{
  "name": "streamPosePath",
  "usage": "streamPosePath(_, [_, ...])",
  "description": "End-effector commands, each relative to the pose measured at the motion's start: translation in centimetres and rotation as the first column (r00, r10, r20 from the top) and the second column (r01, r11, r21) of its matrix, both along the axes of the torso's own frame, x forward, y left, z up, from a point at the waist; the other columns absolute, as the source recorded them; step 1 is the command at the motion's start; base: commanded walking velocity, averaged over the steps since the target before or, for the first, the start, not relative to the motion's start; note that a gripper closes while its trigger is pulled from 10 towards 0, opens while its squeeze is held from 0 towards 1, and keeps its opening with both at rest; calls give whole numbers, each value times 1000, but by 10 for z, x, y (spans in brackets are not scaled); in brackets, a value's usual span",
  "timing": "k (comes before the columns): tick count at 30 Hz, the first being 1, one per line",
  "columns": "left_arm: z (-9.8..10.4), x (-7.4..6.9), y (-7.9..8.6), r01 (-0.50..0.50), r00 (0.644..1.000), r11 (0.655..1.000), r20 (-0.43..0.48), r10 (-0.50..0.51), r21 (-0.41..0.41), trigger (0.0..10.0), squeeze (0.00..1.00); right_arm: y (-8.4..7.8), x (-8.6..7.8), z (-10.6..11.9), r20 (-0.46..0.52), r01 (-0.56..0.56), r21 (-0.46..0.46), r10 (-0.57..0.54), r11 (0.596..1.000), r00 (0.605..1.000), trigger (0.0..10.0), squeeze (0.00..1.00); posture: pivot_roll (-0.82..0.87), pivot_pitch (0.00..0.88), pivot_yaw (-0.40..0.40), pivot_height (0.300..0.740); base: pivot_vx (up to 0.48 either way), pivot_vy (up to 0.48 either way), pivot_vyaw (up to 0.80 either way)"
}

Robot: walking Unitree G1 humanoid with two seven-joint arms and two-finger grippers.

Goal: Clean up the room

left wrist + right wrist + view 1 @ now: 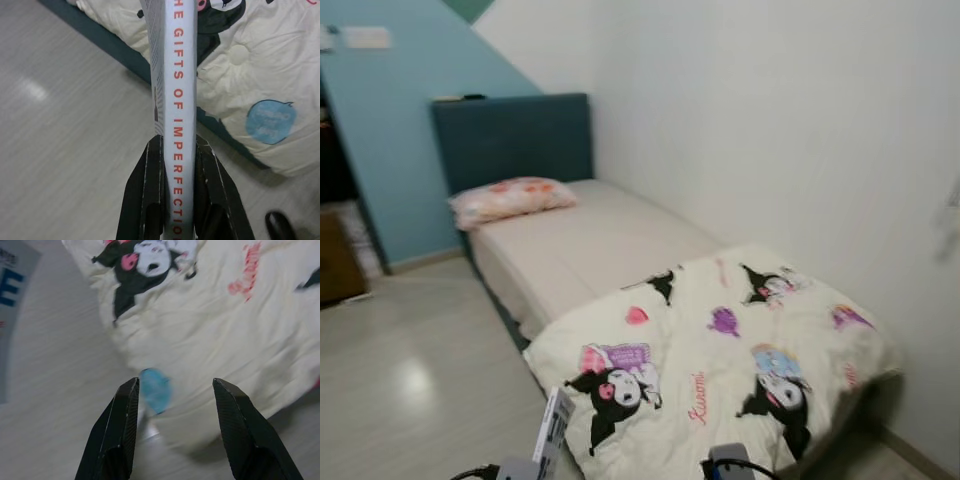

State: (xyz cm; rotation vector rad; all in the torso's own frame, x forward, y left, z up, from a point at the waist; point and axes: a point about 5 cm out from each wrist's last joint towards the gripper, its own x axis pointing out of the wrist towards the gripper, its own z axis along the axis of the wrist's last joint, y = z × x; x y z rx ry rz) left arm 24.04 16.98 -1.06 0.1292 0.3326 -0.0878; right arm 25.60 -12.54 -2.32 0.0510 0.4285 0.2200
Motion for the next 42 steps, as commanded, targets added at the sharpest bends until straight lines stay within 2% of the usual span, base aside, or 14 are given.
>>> streamPosePath(1, [2, 1, -1, 4, 1000, 1000, 11, -4, -3, 10000, 0, -3, -2, -2, -13, 4, -7, -4, 1000, 1000, 10000, 0, 19, 110, 10, 740, 0, 382, -800])
streamPosePath(17, [3, 4, -3, 12, 1000, 1000, 11, -12, -2, 10000, 0, -4, -2, -3, -16, 16, 0, -16, 1000, 1000, 10000, 0, 19, 111, 15, 740, 0, 381, -562])
streamPosePath(40, [5, 6, -2, 9, 1000, 1000, 19, -9, -3, 10000, 0, -2, 1, 0, 2, 15, 10, -15, 1000, 1000, 10000, 0, 26, 108, 15, 740, 0, 354, 0])
streamPosePath(42, [6, 6, -4, 40, 999, 999, 25, -40, 13, 10000, 0, -2, 1, 1, 3, 16, 11, -16, 1000, 1000, 10000, 0, 26, 109, 14, 740, 0, 0, 0])
